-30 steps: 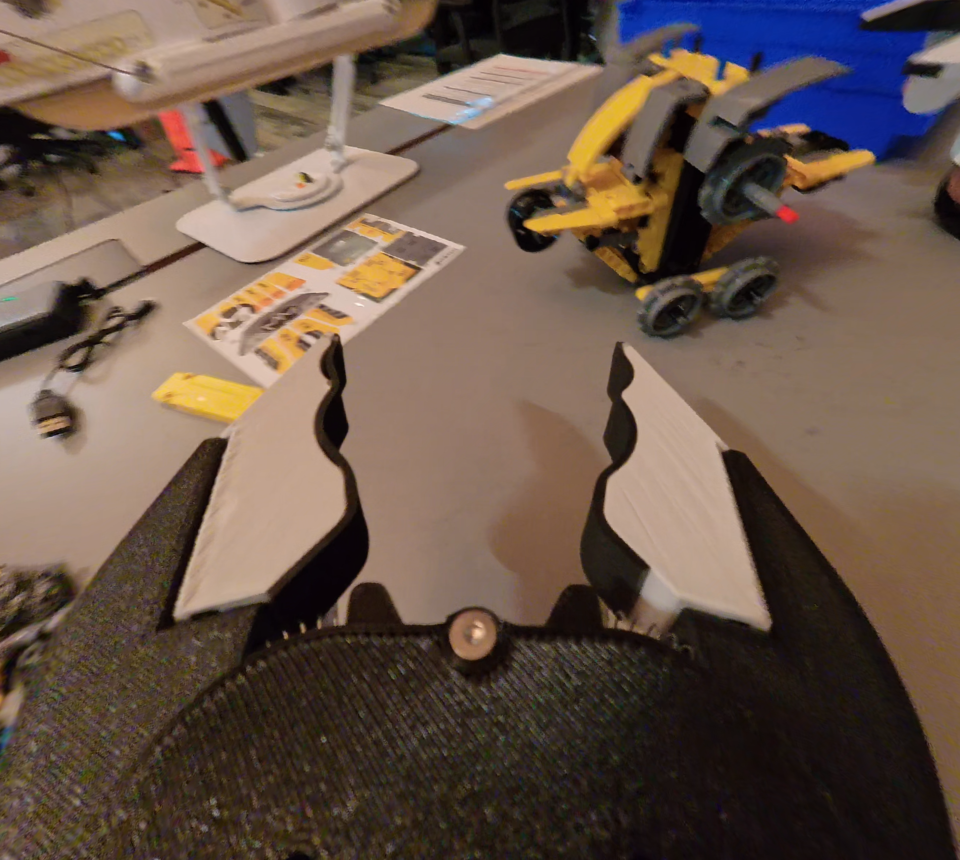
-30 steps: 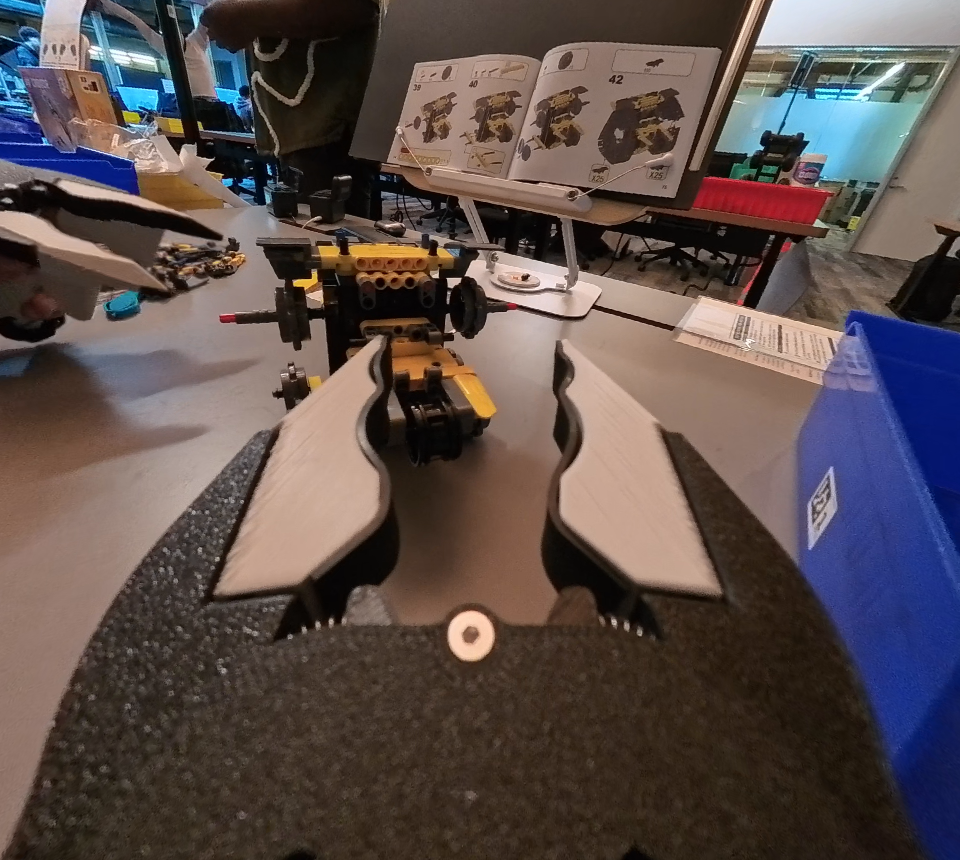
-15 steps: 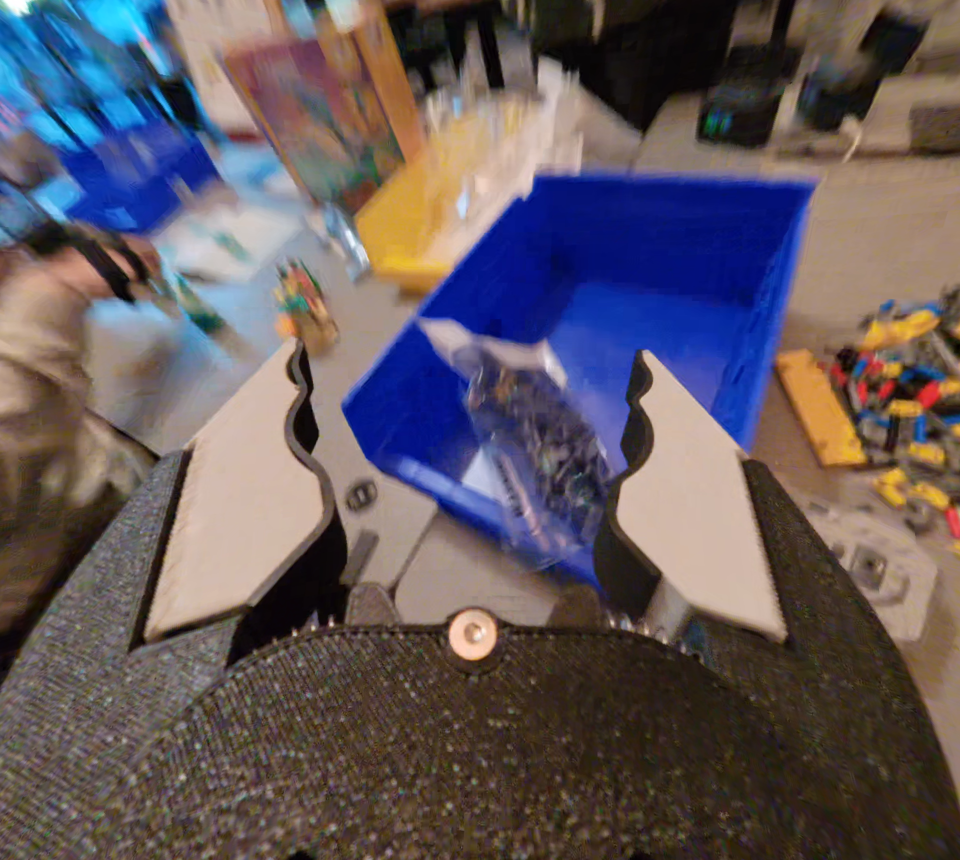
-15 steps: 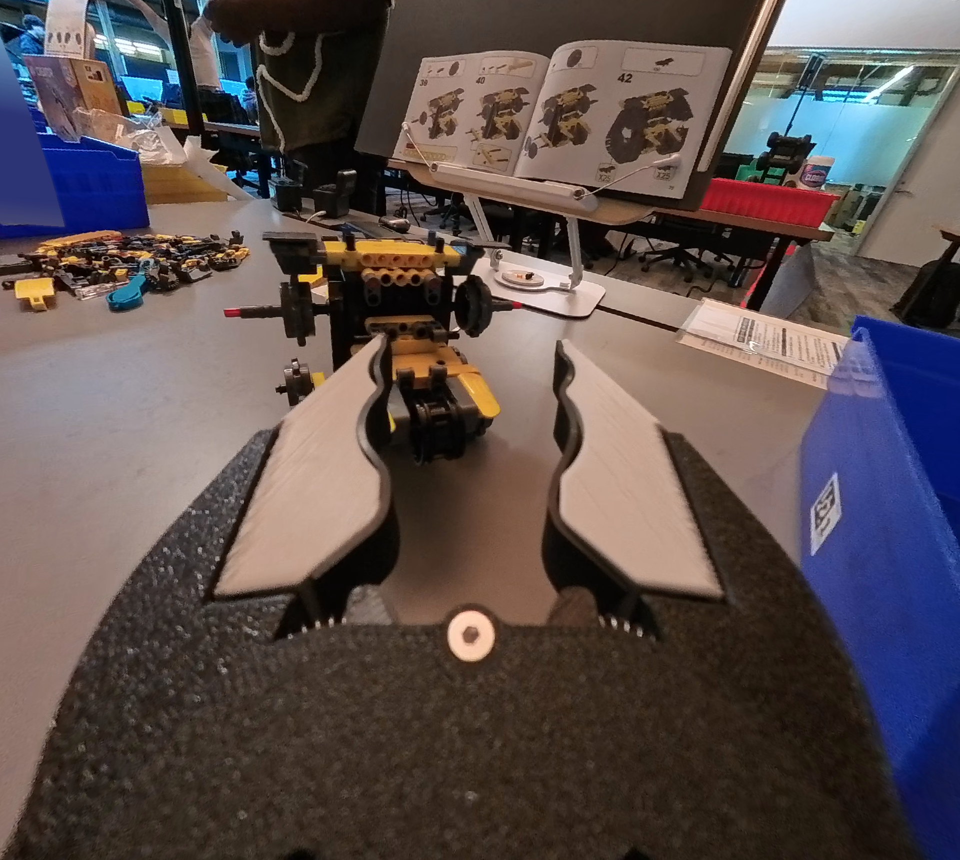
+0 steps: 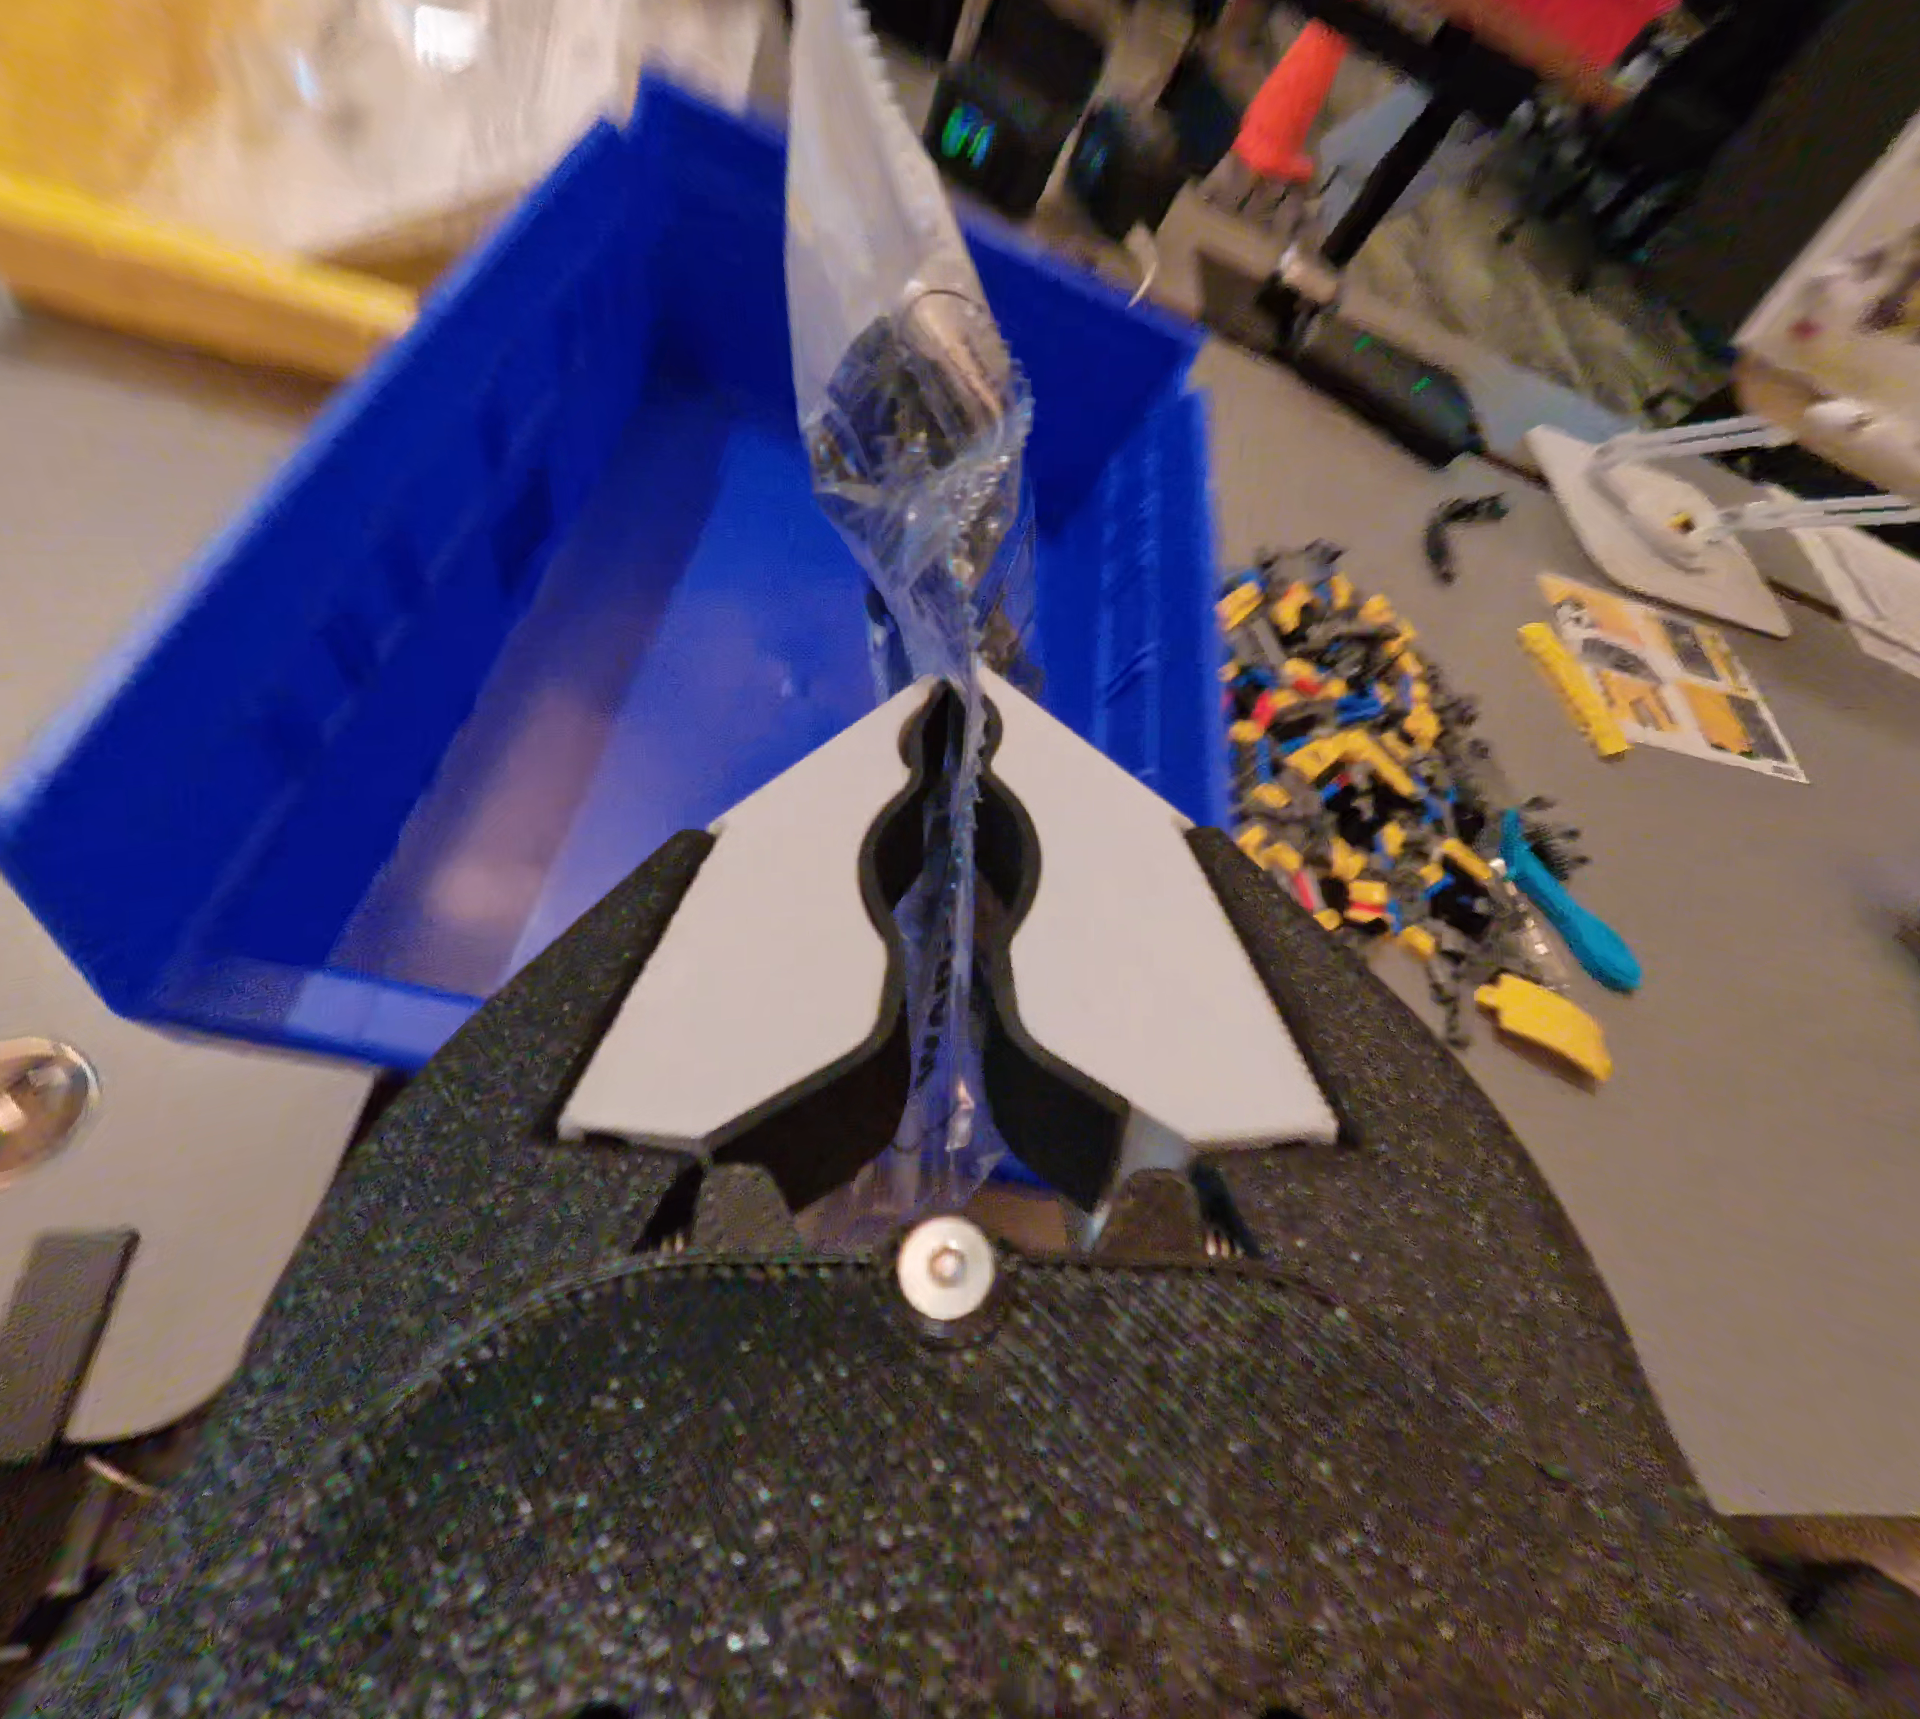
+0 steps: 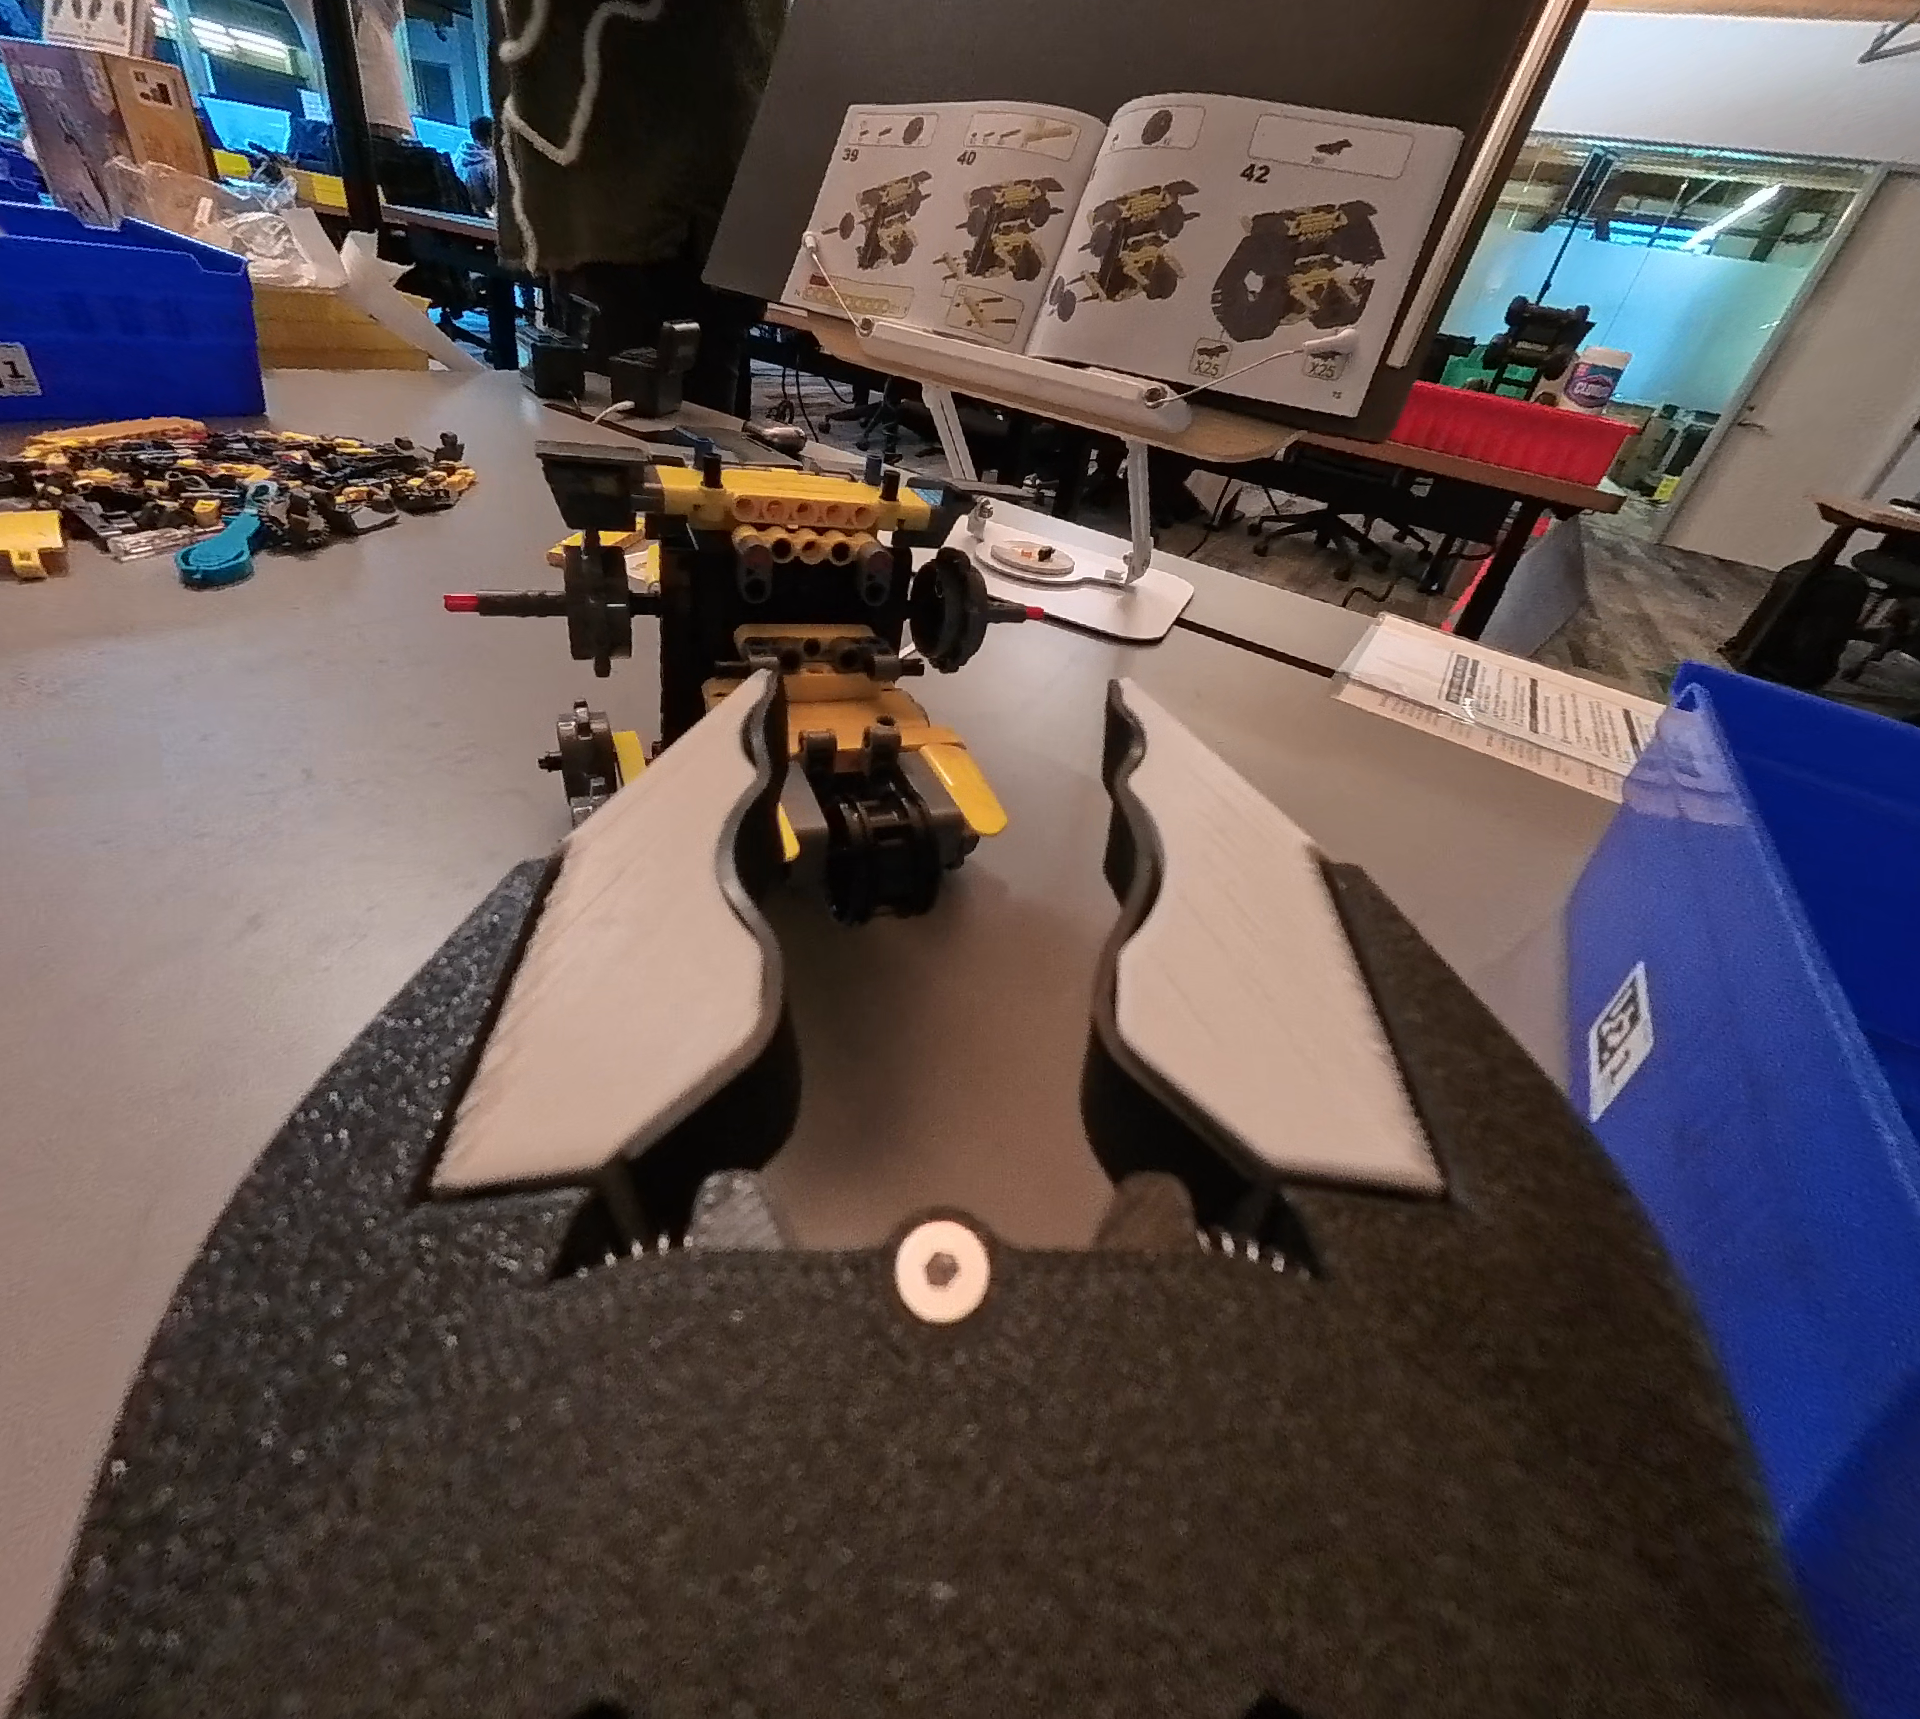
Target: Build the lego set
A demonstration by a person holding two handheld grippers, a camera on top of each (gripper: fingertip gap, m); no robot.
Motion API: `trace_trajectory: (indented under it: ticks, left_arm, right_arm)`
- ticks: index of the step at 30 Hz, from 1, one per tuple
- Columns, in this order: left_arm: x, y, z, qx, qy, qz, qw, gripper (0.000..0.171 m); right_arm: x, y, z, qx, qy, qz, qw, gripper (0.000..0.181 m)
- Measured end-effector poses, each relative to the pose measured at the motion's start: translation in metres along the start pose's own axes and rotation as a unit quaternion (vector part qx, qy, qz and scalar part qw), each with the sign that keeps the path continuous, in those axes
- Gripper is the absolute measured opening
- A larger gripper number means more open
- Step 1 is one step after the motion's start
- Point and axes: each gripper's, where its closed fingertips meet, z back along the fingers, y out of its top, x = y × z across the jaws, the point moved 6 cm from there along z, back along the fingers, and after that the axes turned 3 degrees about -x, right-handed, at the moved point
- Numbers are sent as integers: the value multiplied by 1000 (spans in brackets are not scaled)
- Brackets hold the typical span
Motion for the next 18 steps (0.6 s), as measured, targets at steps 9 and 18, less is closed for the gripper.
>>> trace_trajectory:
  ticks: [9, 18]
  left_arm:
    - [172, 28, 77, 59, -117, -181, 975, 0]
    - [340, -86, 29, -27, -313, -259, 913, 0]
  right_arm:
    - [-54, 62, 16, 98, -17, 48, 994, 50]
    - [-235, 146, -32, 129, 239, -22, 962, 55]
